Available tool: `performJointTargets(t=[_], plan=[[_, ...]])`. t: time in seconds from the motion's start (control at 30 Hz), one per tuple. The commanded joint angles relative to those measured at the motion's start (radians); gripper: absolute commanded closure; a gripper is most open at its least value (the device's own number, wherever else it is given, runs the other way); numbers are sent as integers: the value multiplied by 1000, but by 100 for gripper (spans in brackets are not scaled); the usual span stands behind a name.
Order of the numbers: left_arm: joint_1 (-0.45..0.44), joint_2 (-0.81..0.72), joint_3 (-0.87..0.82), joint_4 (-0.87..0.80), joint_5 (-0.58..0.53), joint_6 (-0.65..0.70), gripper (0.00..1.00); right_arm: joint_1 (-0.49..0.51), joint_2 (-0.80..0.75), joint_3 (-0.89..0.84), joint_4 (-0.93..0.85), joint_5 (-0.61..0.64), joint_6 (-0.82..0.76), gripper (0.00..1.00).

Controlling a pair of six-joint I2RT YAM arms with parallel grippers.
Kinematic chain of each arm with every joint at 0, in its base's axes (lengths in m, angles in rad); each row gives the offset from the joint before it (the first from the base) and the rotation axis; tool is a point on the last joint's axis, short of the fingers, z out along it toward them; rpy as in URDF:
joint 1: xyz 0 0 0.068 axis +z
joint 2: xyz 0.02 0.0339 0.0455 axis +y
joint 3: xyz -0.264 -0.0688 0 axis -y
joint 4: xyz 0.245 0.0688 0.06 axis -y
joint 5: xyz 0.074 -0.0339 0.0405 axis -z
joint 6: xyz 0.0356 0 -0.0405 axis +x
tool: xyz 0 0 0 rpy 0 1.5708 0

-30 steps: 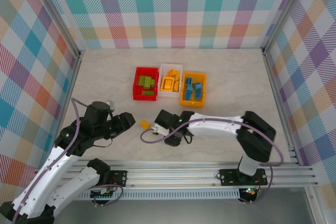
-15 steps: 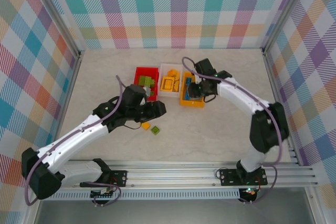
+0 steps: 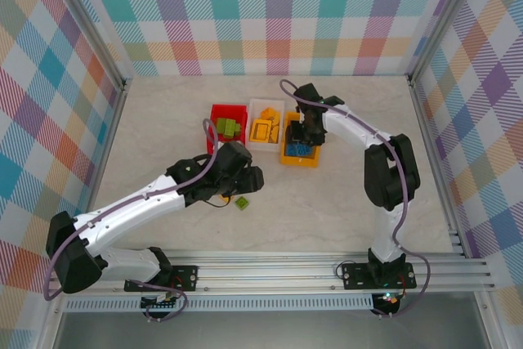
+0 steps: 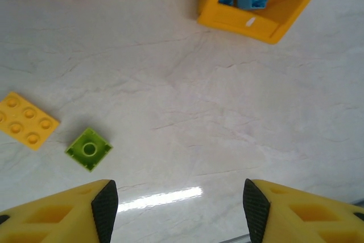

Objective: Sort the legos into containers by color

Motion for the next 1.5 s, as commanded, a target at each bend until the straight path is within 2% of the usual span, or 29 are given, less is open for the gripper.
performJointTargets(t=[0.0, 0.17, 0.3, 0.5, 0.67, 0.87, 1.2, 1.33, 1.47], plan=[[-11, 30, -33, -43, -31, 92, 36, 4, -110, -1, -11, 5, -5, 38], [-9, 140, -31, -63, 6, 308, 34, 29, -305, -75, -7, 17, -20, 38], [-6, 267, 9, -89, 40, 453, 33, 99, -544, -276, 71, -16, -23, 36], [12, 399, 72, -134, 45, 674, 32, 239, -898, -618, 156, -53, 120, 33], [38, 459, 74, -123, 18, 743, 32, 338, -1093, -756, 123, -53, 243, 32], [56, 469, 63, -103, -24, 755, 32, 385, -1193, -800, 81, -82, 307, 31], [71, 505, 32, -79, 5, 752, 34, 393, -1231, -788, 40, -83, 323, 31], [71, 523, 26, -63, 6, 753, 39, 396, -1230, -796, 48, -86, 327, 31], [71, 541, 32, -56, 20, 745, 51, 397, -1227, -793, 52, -89, 328, 32]])
